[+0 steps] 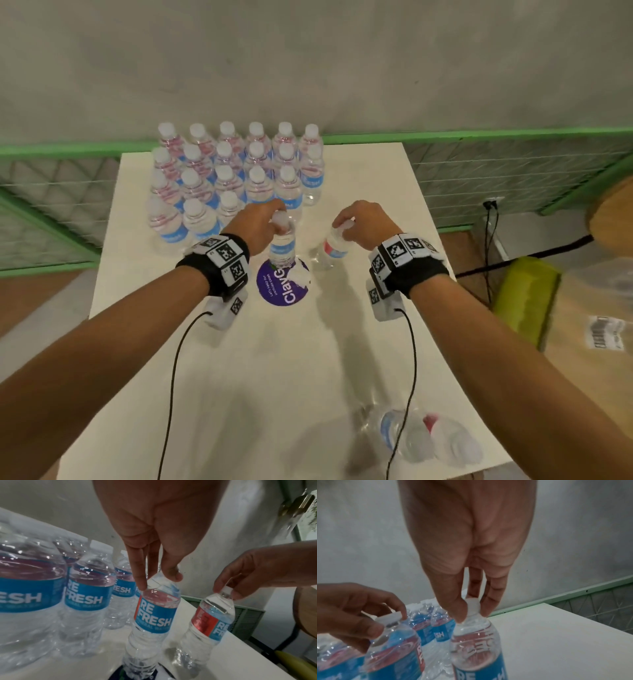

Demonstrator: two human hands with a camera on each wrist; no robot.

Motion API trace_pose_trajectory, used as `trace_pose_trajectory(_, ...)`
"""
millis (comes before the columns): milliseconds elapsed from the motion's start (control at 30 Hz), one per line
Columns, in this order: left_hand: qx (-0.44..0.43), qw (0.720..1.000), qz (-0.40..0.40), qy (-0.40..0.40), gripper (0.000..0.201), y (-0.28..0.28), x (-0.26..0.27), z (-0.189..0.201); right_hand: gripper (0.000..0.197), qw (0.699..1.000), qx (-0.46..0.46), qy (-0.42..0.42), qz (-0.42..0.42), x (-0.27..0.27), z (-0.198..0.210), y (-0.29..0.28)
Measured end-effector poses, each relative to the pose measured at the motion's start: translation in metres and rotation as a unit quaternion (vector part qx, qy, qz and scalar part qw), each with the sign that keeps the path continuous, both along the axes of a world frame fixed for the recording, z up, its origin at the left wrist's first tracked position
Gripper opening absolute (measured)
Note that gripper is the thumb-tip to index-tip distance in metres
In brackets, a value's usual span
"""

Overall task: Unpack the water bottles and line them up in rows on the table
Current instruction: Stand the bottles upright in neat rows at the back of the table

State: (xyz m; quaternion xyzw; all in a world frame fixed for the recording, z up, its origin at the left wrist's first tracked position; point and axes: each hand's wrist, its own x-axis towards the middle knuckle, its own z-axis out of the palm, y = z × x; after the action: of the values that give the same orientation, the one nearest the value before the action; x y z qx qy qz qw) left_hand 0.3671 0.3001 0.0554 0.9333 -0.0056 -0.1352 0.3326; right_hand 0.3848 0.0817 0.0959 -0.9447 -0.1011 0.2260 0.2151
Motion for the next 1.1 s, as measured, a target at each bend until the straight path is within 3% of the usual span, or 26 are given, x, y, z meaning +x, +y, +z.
trace_pose_trajectory(100,0.008,1.000,0.003,-0.002,0.025,0.005,0.005,-0.001,0.038,0.999,0.039,0.003,-0.006,0.014,-0.010,0.004)
trace_pose_trajectory(167,0.010,1.000,-0.014,-0.010,0.025,0.007,0.006,-0.001,0.051,0.997,0.064,0.020,-0.034,0.017,-0.018,-0.001)
trace_pose_trajectory(267,0.038,0.997,-0.073,-0.002,0.045,0.007,0.005,-0.002,0.072,0.994,0.058,0.049,-0.078,0.014,-0.033,-0.008)
trace_pose_trajectory(367,0.079,0.990,-0.119,0.008,0.063,0.006,0.004,-0.003,0.064,0.989,0.111,0.032,-0.095,0.007,-0.049,-0.009)
trace_pose_trajectory(433,0.102,0.986,-0.130,-0.013,0.053,0.006,0.006,-0.005,0.057,0.977,0.150,0.026,-0.147,0.007,-0.055,-0.005)
trace_pose_trajectory(533,0.121,0.983,-0.136,-0.026,0.043,0.008,0.011,-0.006,0.063,0.971,0.151,0.040,-0.182,0.009,-0.060,0.002)
trace_pose_trajectory(700,0.147,0.978,-0.144,-0.043,0.045,0.015,0.015,-0.007,0.076,0.980,0.152,0.054,-0.117,0.007,-0.067,0.000)
trace_pose_trajectory(833,0.181,0.967,-0.176,-0.032,0.060,0.019,0.019,-0.006,0.066,0.966,0.203,0.034,-0.156,0.008,-0.077,0.001)
trace_pose_trajectory(1000,0.185,0.970,-0.158,-0.013,0.051,0.021,0.026,-0.002,0.079,0.954,0.244,0.041,-0.168,0.016,-0.087,0.011)
trace_pose_trajectory(1100,0.199,0.968,-0.155,-0.013,0.050,0.024,0.029,-0.002,0.068,0.955,0.241,0.035,-0.168,0.019,-0.094,0.013)
